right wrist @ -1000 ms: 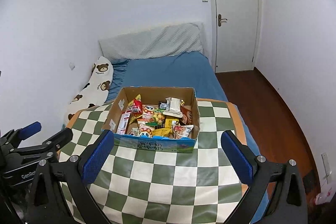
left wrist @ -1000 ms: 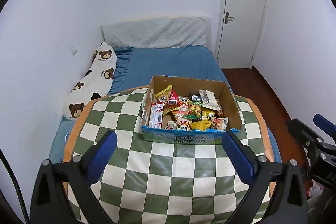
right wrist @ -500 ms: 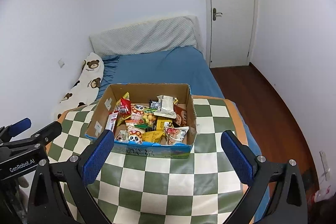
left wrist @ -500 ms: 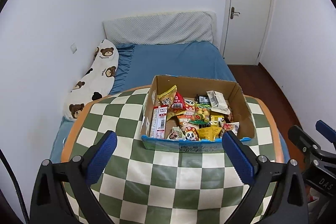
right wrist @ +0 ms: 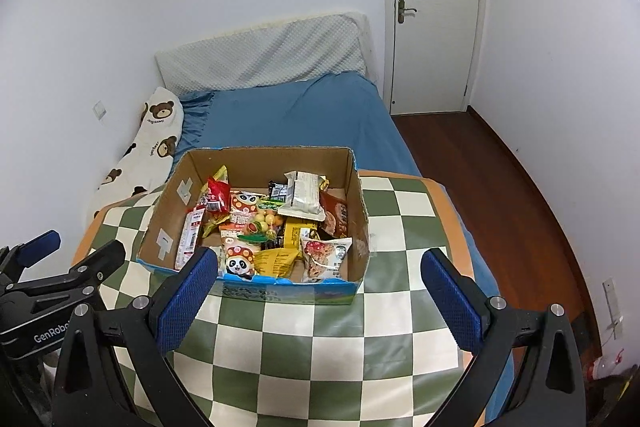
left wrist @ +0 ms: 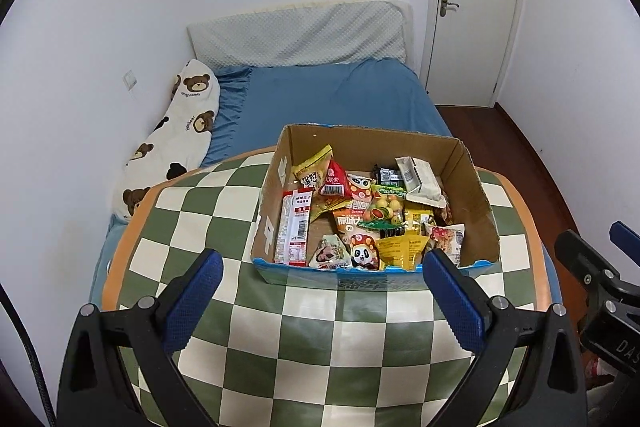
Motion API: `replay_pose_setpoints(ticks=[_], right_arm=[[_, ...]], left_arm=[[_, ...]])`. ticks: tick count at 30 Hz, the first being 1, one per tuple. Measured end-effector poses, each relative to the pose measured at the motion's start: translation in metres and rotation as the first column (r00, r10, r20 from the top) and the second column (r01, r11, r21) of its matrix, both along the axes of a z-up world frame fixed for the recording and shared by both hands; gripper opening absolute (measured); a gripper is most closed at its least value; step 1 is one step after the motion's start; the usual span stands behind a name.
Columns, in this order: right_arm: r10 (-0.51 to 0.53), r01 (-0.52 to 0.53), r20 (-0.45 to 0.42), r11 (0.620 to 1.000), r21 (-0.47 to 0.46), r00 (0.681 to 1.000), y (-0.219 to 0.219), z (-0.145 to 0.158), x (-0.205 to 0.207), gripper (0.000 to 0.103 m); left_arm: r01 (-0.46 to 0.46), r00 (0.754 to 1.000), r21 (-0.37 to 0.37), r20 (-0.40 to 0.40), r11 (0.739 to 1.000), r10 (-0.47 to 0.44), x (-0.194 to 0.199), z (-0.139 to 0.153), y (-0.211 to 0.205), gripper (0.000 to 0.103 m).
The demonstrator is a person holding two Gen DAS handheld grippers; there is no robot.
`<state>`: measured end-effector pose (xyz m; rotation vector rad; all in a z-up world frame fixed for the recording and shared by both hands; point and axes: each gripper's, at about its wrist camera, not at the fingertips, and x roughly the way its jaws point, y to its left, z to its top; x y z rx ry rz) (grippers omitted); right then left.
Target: Organize snacks
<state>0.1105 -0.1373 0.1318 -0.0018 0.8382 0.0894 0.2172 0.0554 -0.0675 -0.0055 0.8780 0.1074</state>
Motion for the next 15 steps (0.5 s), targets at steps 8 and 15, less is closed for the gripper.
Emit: replay_pose_setpoints(ticks=[8,15], right_arm=[[-0.001,0.001,-0.015,1.0,-0.007,1.0,0.0009,-0.0089,0.0062,0.103],[-0.001,0.001,-0.019,1.0,-0.011,1.0,0.0019,-0.0112,0.0075,0.103]], left_arm=[[-0.003,1.0,0.002,0.0,1.0,0.003,0.0005,-0.0014,0.0014,0.102],[-0.007,1.0,0.001,-0.002,1.0,0.007,0.0001,-0.0026,0.0031,0.103]])
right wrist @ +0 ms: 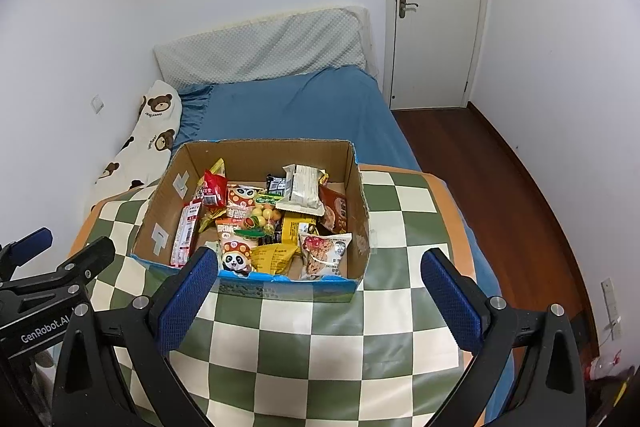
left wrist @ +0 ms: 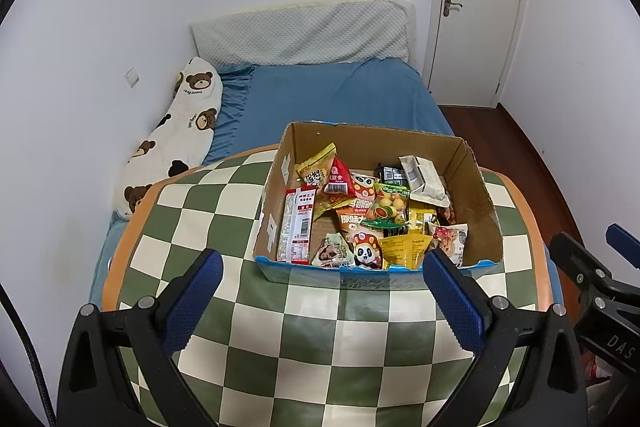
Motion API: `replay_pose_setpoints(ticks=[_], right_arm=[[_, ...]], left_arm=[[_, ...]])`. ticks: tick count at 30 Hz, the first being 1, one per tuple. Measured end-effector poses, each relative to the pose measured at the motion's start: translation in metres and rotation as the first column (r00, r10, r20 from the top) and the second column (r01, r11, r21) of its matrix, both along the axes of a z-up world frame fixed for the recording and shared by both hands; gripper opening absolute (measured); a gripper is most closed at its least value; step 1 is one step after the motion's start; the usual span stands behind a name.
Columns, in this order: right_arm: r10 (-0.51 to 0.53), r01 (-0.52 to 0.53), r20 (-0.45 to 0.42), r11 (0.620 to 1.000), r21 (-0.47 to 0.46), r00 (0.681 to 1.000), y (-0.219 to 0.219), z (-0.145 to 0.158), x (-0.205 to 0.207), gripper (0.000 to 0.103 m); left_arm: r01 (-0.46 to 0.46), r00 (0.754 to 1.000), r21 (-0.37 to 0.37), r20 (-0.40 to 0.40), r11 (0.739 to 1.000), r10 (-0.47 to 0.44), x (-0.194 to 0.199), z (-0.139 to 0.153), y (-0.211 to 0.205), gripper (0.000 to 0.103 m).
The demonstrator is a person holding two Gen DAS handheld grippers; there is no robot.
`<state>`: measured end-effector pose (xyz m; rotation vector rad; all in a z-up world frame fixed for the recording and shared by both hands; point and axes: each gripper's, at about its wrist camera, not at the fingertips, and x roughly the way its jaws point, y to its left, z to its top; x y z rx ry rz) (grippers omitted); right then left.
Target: Organize snacks
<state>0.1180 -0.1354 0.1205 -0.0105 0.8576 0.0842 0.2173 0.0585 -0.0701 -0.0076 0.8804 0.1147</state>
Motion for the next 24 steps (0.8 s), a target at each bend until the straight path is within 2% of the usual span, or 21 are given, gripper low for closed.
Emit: replay_pose_setpoints(ticks=[24], right_arm=[[-0.006,0.006,-0.003,1.0,0.0,1.0,-0.0022,-0.0018,-0.0011,0.103]], left_arm=[[-0.005,1.0,-0.003,-0.004,1.0,0.005,-0.0022,0.0007,0.0006,0.103]])
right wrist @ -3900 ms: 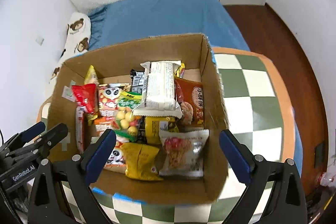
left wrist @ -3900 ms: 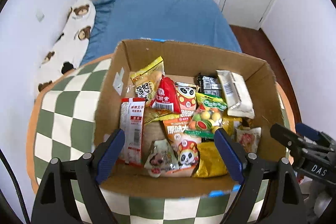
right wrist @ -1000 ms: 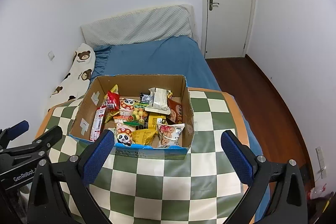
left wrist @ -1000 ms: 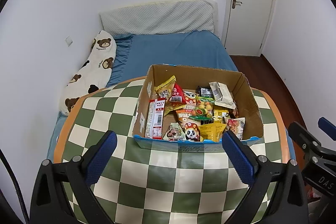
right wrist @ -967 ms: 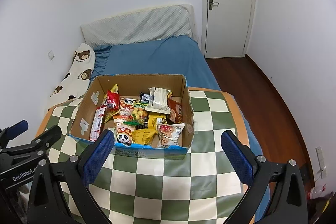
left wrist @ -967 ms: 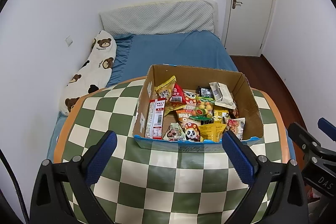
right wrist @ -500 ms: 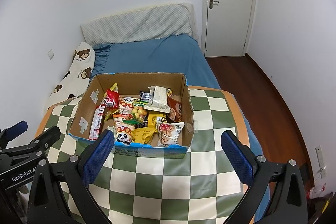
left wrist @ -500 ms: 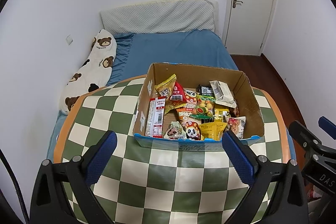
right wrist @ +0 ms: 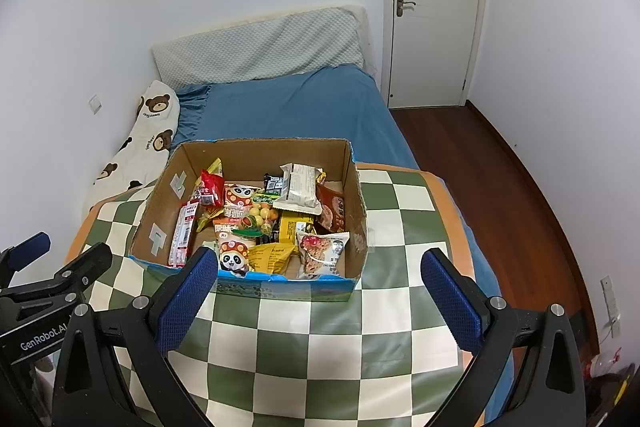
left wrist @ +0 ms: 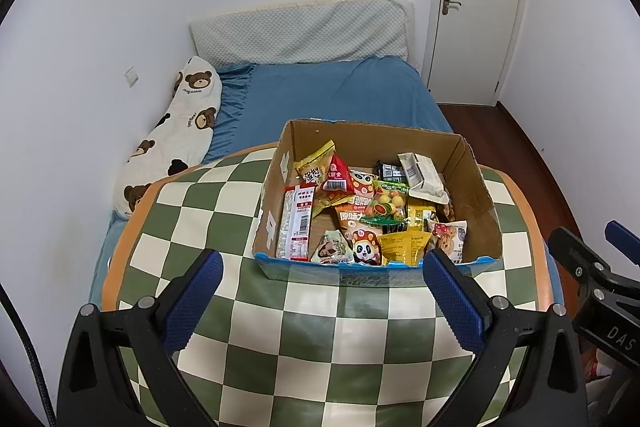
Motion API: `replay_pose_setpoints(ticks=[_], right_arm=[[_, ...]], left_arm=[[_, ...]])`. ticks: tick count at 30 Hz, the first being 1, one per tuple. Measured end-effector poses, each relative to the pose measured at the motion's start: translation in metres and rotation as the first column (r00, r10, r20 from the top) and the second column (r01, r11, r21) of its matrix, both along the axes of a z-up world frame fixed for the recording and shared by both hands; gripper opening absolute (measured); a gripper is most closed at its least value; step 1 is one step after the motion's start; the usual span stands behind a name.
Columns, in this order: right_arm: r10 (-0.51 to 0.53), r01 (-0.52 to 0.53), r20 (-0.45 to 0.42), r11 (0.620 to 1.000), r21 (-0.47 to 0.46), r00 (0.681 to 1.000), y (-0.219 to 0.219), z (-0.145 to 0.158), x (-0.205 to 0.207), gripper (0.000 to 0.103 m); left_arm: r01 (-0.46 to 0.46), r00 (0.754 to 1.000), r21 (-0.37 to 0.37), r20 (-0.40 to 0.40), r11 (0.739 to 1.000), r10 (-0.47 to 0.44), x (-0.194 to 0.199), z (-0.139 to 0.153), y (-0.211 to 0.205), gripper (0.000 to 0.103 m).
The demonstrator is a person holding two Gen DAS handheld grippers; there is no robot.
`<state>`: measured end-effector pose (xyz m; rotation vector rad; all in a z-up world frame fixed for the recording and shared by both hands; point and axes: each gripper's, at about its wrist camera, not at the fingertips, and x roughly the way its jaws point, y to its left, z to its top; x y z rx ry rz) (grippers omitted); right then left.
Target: Organize snacks
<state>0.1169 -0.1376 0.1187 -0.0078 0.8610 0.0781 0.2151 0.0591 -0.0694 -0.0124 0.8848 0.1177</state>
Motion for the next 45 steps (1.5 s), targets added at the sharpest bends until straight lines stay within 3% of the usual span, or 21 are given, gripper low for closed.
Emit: replay_pose_setpoints(ticks=[45], right_arm=[[-0.003,0.003,-0.01,1.0,-0.006,1.0,-0.0074,-0.0026,-0.0012,0.103]], left_arm=[[0.014,1.0,0.025,0.007,1.0,-0.014,-0.0027,0.0002,-0.0037,0.103]])
